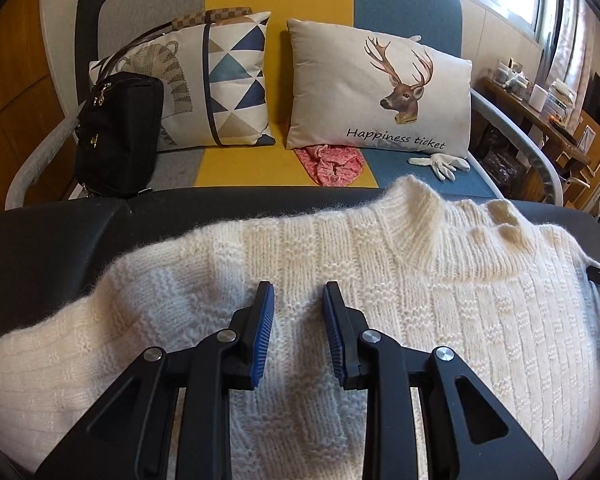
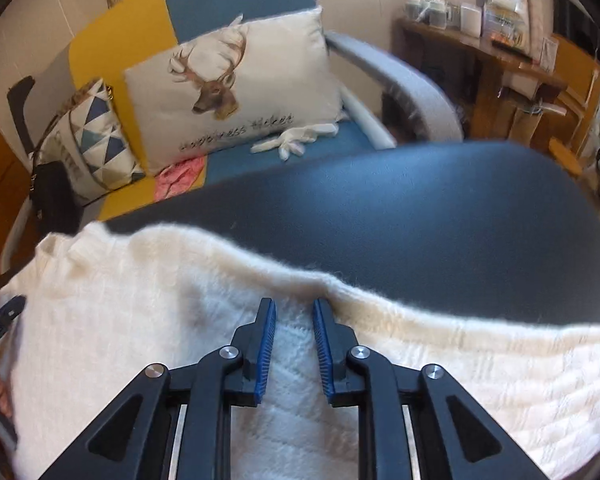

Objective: Fold clothes

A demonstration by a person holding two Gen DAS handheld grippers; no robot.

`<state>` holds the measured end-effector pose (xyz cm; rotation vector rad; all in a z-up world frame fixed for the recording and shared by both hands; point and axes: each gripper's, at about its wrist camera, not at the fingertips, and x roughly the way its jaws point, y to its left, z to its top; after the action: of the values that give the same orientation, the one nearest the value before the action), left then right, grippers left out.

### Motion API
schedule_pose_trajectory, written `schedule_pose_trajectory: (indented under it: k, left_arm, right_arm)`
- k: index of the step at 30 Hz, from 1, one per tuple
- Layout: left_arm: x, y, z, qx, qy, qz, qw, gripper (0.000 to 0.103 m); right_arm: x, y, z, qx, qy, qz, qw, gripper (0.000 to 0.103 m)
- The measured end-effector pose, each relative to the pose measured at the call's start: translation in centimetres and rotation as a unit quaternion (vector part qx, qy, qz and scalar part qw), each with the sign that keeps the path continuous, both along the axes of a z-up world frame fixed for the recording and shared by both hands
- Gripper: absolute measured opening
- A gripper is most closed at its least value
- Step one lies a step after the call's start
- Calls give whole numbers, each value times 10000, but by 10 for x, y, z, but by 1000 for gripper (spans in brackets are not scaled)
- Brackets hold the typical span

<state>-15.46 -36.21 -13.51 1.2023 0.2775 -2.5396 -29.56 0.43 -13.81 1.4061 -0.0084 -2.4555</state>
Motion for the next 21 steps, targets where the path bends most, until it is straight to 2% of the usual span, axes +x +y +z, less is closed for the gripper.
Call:
schedule_pose_trajectory:
  k: [3,6,11,14,16,18,20,21]
  left_arm:
    - [4,-6,4,267,124,-21,9996,28]
    - [8,-13,10,524,358,-100,9979,28]
    - [0,-18,17,702,468,-359,9958,28]
    - [-9,-12,21,604,466,-613,9952,28]
    - [-16,-6,21,514,417,-735,9951,28]
    - [-30,-2,12,187,108,-627,9978,28]
    - [-38,-4,2,97,-115,-545,9984,28]
    - [-39,-4,2,2,-27,-489,9988,28]
  right_arm:
    - [3,-3,6,183,16,35,9998,18]
    - [20,-15,23,159,322,266,9990,22]
    - [28,-77,28,-174,136,942,9953,23]
    - [23,-111,22,-252,53,1044,9942,23]
    - [19,-124,15,-100,35,976,9952,23]
    - [13,-133,7,134,-34,836,9964,23]
    - [9,-138,7,176,50,760,9969,23]
    - [8,-139,6,234,77,765,9968,23]
